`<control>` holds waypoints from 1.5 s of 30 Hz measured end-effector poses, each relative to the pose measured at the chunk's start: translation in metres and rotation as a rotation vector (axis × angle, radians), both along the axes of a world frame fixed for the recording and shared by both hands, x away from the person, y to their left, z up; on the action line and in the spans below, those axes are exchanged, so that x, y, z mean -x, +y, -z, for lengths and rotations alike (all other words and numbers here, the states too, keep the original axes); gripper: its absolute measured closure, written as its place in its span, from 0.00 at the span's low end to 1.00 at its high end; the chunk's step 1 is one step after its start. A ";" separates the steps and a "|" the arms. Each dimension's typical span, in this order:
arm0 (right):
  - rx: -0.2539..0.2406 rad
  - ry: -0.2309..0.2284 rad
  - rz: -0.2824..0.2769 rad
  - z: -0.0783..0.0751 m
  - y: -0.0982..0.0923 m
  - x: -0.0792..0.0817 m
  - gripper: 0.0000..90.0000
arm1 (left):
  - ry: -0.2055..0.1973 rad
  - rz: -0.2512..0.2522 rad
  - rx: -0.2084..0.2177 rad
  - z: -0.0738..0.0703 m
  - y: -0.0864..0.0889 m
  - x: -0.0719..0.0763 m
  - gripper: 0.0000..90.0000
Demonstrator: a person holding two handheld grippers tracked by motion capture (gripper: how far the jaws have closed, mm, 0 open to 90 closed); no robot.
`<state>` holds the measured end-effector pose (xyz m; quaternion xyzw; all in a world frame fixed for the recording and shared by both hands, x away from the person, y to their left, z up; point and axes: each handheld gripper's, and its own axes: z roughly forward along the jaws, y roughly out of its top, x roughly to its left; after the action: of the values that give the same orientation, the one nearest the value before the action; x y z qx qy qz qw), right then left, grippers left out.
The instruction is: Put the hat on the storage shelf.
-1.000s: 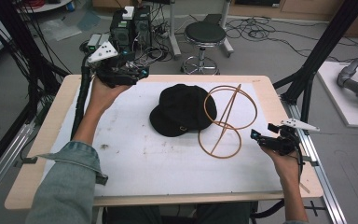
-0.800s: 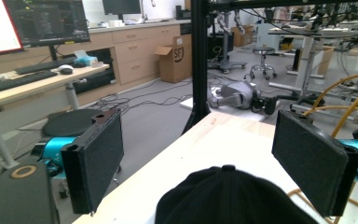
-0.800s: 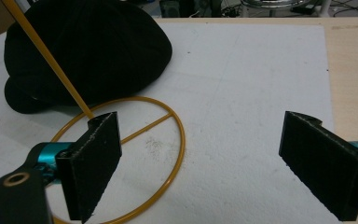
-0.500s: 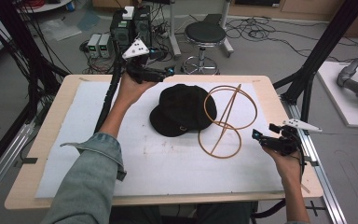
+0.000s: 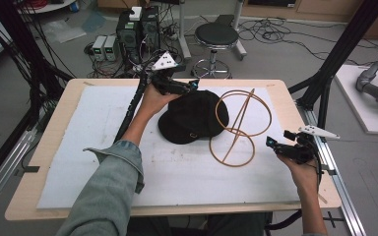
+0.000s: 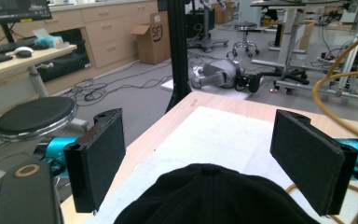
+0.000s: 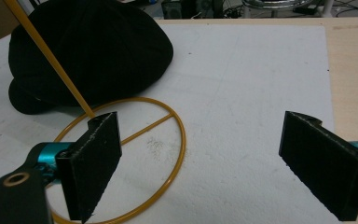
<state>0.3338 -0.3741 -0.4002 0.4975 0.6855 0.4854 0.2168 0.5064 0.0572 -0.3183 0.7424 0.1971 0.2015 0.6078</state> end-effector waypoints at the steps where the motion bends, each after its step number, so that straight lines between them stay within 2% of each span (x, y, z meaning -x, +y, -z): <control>1: 0.000 0.001 0.001 0.000 0.000 0.000 0.14 | 0.004 0.003 -0.002 0.003 -0.002 -0.001 0.20; 7: -0.004 0.001 0.001 0.000 -0.001 0.000 0.14 | 0.043 0.020 -0.031 0.022 -0.009 -0.007 0.24; 14: -0.003 -0.003 -0.003 0.000 -0.001 0.000 0.14 | 0.070 0.014 -0.080 0.039 -0.020 -0.012 0.24; 17: -0.005 0.000 -0.001 0.000 -0.001 0.000 0.14 | 0.073 0.010 -0.105 0.043 -0.021 -0.014 0.24; 22: -0.005 -0.002 -0.003 0.000 -0.001 0.000 0.14 | 0.086 0.022 -0.123 0.047 -0.025 -0.014 0.24; 26: -0.005 -0.001 -0.005 0.000 0.000 0.000 0.14 | 0.084 0.024 -0.158 0.051 -0.028 -0.013 0.25; 31: -0.011 0.001 -0.003 0.000 -0.001 0.000 0.14 | 0.114 -0.004 -0.191 0.056 -0.026 -0.016 0.26; 37: -0.010 -0.002 -0.005 0.000 -0.001 0.000 0.14 | 0.124 0.007 -0.216 0.064 -0.028 -0.015 0.29; 42: -0.010 -0.002 -0.004 0.000 -0.001 0.000 0.14 | 0.120 0.010 -0.259 0.068 -0.028 -0.014 0.38; 43: -0.011 0.001 -0.006 0.000 0.000 0.000 0.14 | 0.121 0.017 -0.266 0.068 -0.028 -0.014 0.46; 44: -0.011 0.001 -0.006 0.000 0.000 0.000 0.14 | 0.121 0.024 -0.265 0.068 -0.028 -0.014 0.46; 45: -0.010 0.002 -0.005 0.000 0.000 0.000 0.14 | 0.117 0.034 -0.273 0.068 -0.028 -0.014 0.50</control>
<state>0.3338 -0.3746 -0.4001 0.4973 0.6845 0.4889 0.2123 0.5200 0.0292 -0.3865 0.8318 0.1904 0.1726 0.4920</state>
